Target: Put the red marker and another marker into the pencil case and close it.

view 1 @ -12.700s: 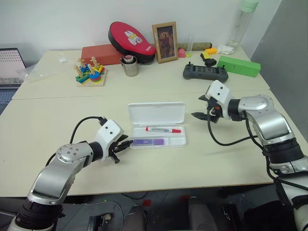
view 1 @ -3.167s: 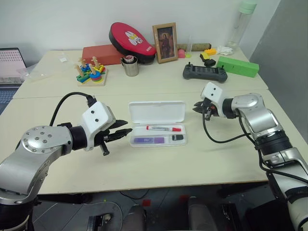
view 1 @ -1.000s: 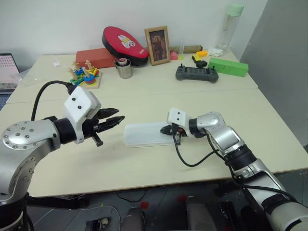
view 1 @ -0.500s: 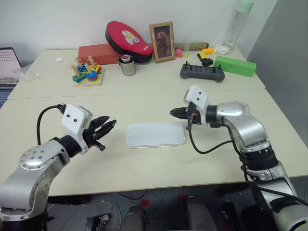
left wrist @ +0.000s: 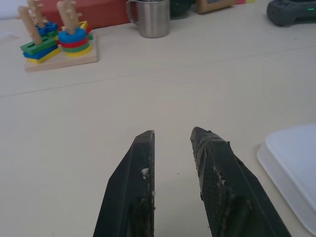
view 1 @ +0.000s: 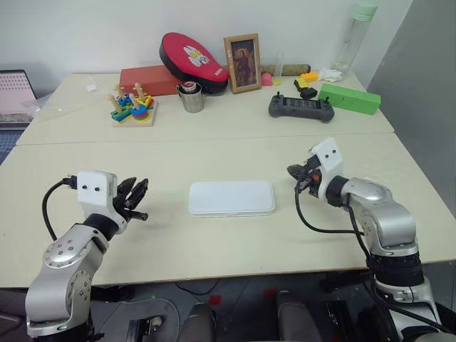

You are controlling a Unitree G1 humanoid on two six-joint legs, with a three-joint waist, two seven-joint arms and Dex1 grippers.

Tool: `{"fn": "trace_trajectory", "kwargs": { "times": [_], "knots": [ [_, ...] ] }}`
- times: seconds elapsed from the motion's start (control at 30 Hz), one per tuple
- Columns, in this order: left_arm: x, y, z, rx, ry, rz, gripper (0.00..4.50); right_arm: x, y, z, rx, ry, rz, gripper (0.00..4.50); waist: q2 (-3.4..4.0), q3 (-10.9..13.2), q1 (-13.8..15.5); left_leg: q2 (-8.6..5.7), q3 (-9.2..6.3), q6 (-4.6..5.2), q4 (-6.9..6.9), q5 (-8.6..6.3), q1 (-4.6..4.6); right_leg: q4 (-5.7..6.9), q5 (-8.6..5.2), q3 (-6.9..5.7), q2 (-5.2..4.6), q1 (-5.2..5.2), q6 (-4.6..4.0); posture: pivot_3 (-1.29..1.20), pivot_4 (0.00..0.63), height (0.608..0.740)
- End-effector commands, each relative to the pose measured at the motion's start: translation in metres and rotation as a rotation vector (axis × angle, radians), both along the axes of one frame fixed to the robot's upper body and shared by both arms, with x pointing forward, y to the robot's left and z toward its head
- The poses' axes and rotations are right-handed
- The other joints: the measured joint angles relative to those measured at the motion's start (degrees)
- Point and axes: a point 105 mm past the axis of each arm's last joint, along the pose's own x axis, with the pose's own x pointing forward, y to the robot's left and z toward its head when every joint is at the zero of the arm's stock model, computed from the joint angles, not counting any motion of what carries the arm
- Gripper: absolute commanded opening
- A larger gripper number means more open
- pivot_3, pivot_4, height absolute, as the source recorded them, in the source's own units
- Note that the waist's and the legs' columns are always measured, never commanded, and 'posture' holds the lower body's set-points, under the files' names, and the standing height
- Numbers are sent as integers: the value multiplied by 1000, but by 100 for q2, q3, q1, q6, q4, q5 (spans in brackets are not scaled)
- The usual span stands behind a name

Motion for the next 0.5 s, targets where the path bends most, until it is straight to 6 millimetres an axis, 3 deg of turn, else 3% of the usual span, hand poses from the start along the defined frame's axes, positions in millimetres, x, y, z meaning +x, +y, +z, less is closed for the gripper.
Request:
{"fn": "trace_trajectory", "kwargs": {
  "times": [0.03, 0.5],
  "knots": [
    [-4, 11, 1, 6, -33, 84, 1233, 0, -16, -2, -4, -30, -142, 58, 1, 1, -1, 0, 0, 0, -3, 0, -1, -2, 0, 0, 0, -1, 0, 0, 150, 740],
    [-21, 8, -41, -97, 62, 205, 1233, -3, -40, -29, 13, -1, -324, 58, 0, 0, 1, 0, -1, 0, 2, 0, 2, 0, -18, 0, 0, 2, -30, 0, 150, 740]
  ]
}}
